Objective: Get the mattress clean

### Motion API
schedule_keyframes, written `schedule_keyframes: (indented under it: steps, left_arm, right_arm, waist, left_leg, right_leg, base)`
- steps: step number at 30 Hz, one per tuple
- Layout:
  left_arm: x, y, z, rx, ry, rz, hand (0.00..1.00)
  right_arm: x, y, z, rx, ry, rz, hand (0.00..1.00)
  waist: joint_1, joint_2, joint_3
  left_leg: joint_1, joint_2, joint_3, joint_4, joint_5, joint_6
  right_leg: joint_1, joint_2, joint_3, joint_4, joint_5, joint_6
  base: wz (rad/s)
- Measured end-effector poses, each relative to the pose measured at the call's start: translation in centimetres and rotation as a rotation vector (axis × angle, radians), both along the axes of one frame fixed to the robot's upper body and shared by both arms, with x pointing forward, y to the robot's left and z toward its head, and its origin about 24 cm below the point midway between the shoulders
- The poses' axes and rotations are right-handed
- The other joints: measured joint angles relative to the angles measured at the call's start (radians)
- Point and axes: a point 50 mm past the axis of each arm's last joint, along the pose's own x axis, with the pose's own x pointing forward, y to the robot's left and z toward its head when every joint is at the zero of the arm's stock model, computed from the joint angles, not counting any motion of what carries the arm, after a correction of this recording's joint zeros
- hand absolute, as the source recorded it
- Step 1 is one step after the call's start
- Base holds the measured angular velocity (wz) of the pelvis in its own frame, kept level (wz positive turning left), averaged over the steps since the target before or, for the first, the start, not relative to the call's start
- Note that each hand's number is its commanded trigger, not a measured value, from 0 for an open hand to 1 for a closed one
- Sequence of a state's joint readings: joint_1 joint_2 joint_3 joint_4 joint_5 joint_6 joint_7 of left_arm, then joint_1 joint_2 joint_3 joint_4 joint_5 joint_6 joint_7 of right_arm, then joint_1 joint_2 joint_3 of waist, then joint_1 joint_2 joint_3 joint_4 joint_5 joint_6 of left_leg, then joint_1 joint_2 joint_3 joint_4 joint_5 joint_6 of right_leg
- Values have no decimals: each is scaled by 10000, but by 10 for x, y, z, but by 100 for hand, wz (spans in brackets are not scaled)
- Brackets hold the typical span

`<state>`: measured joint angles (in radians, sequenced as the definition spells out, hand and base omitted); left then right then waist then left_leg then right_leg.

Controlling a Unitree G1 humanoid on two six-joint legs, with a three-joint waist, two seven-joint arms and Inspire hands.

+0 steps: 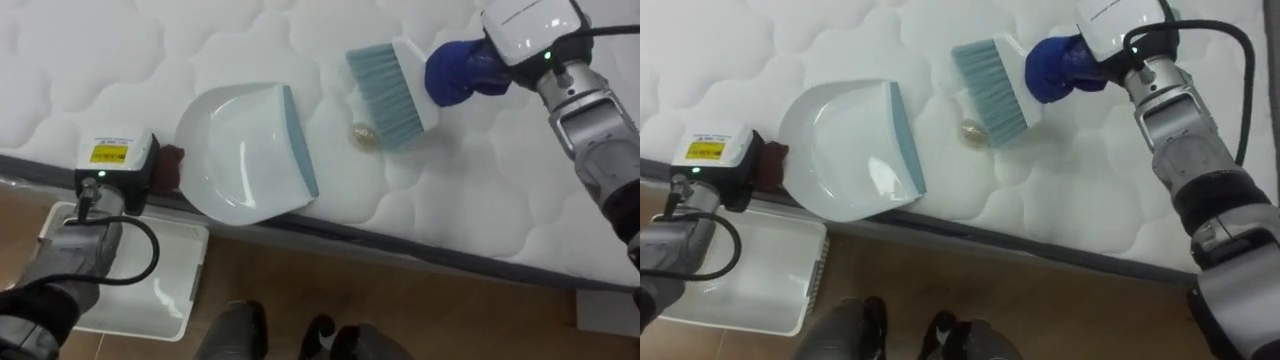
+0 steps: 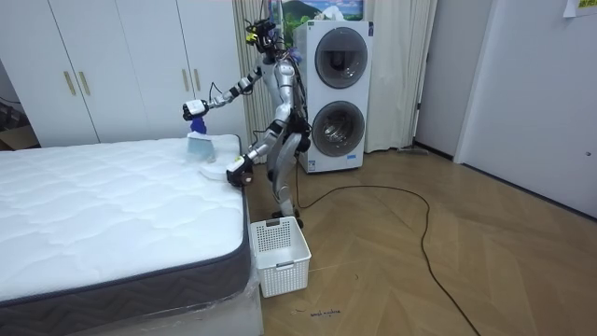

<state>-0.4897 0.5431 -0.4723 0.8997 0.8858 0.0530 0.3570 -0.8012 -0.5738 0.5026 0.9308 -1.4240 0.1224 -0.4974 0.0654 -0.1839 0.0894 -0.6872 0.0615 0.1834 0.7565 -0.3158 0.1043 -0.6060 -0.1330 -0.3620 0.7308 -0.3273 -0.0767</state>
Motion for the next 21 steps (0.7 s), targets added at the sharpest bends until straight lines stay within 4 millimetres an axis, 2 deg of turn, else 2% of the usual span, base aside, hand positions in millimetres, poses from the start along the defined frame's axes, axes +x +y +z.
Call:
schedule_keyframes:
  steps: [6, 8, 11, 16, 21]
  left_arm:
    - [1, 1, 0, -18, 258, 300, 100]
    - [3, -2, -1, -109, 424, 282, 100]
    - [5, -2, 1, -145, 510, 320, 100]
    - [4, -2, 0, -298, 585, 449, 100]
    - [4, -2, 0, -307, 623, 470, 100]
  right_arm:
    - [-2, -2, -9, -153, 713, -691, 100]
    - [-4, -2, -16, -129, 1097, -904, 100]
    - [-7, -2, -29, -71, 1743, -1155, 100]
    - [-12, -4, -45, -111, 2495, -1495, 100]
    - [-13, -6, -47, -74, 2713, -1734, 100]
  waist:
    - [-44, 125, -27]
    - [-60, 354, -21]
    - [-36, 476, -14]
    - [-37, 559, -8]
    - [-34, 627, -15]
  left_leg:
    - [-5, 134, -102, -7, 2, -4]
    - [40, 175, -157, -28, 5, -2]
    - [141, 167, -170, -104, 25, -3]
    - [162, 160, -188, -159, 53, -45]
    - [181, 146, -203, -245, 98, -92]
  right_leg:
    - [143, 201, -144, -327, 197, -18]
    - [262, 262, -223, -487, 324, -25]
    - [376, 277, -238, -569, 353, -12]
    - [379, 280, -245, -567, 363, -32]
    - [363, 281, -244, -573, 376, -55]
  base:
    - [-1]
    - [0]
    - [0]
    - [0]
    - [1]
